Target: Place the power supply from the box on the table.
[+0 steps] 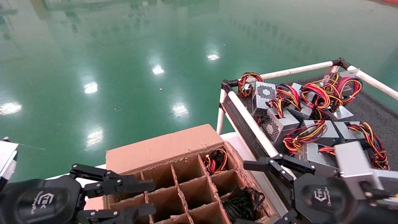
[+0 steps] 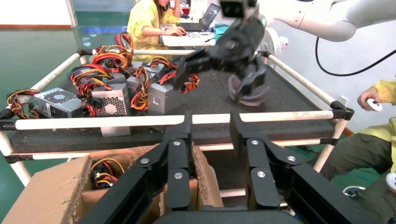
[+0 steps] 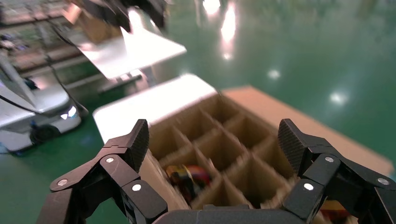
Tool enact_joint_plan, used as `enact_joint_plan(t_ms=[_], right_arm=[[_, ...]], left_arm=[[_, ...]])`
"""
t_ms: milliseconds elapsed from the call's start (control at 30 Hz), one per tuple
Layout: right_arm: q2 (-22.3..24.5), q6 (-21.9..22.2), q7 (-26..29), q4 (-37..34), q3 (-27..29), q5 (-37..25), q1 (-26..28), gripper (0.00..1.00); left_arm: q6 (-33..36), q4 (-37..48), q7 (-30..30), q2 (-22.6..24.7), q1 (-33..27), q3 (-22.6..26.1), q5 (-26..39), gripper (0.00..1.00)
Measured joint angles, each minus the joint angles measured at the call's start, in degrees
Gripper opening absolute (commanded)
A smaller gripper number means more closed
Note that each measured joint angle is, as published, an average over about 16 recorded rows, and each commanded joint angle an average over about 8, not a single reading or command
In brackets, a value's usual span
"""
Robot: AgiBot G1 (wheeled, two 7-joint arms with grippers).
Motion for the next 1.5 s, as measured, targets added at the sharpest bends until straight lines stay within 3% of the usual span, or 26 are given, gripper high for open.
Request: enact_joint_plan(t_ms=[367, 800, 1133, 1200, 1400, 1500], right_arm=[[-2.9, 3.1, 0.3, -5.0, -4.3, -9.8, 2.8, 1.0], [-11.2, 11.1, 0.7, -11.2, -9.4, -21.6, 8.1, 1.0], [-16.9, 15.2, 1.8, -17.3, -11.6, -26.4, 12.3, 0.98], [-17.9, 15.9, 2.3, -18.4, -11.9, -27.0, 12.9, 0.81], [-20.8, 17.4, 4.0, -21.0, -12.7, -28.1, 14.1, 0.09], [-22.0, 17.8, 4.6, -21.9, -13.0, -28.4, 14.5, 0.0]], left_arm=[[0.0, 0.0, 0.0, 0.0, 0.0, 0.0, 0.0, 1.0], [0.0, 0.0, 0.0, 0.0, 0.0, 0.0, 0.0, 1.0], [0.0, 0.0, 0.0, 0.0, 0.0, 0.0, 0.0, 1.0], [0.0, 0.0, 0.0, 0.0, 0.0, 0.0, 0.0, 1.0], [0.0, 0.0, 0.0, 0.0, 0.0, 0.0, 0.0, 1.0], [0.0, 0.0, 0.0, 0.0, 0.0, 0.0, 0.0, 1.0]])
